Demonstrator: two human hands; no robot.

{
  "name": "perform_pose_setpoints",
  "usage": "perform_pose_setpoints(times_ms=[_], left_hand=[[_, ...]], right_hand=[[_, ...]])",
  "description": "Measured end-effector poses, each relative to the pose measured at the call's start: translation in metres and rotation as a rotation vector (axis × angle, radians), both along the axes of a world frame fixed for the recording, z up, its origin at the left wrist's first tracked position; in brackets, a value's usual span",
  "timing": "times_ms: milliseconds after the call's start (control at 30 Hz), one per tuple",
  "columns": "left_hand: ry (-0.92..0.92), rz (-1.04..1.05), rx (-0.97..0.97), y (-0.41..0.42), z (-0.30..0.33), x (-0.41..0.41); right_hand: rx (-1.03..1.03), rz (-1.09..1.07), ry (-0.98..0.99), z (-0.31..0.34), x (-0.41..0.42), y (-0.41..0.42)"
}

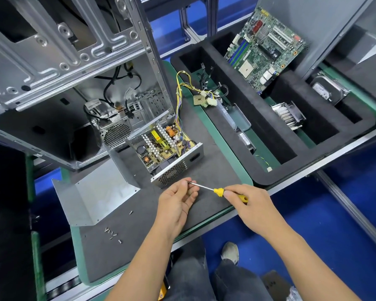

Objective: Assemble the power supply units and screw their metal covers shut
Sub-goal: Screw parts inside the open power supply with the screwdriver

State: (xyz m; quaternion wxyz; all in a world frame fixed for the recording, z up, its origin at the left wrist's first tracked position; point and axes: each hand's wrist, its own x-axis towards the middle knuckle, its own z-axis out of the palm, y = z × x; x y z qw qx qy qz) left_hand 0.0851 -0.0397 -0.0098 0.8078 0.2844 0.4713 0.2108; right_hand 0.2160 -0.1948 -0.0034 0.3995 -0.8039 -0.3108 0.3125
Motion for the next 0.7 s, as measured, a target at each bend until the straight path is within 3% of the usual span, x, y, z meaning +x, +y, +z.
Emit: perform_pose_setpoints(times_ms=[467,700], left_hand=[[0.04,-0.021,0.049,0.001,-0.003,0.002],[0.034,-0.049,0.077,0.002,-0.006,0.003]], right_hand=[[-0.016,-0.023,0.085,0.011,-0.008,0.006],[-0.064,-0.046,0.244,0.001,-0.015,0.006]])
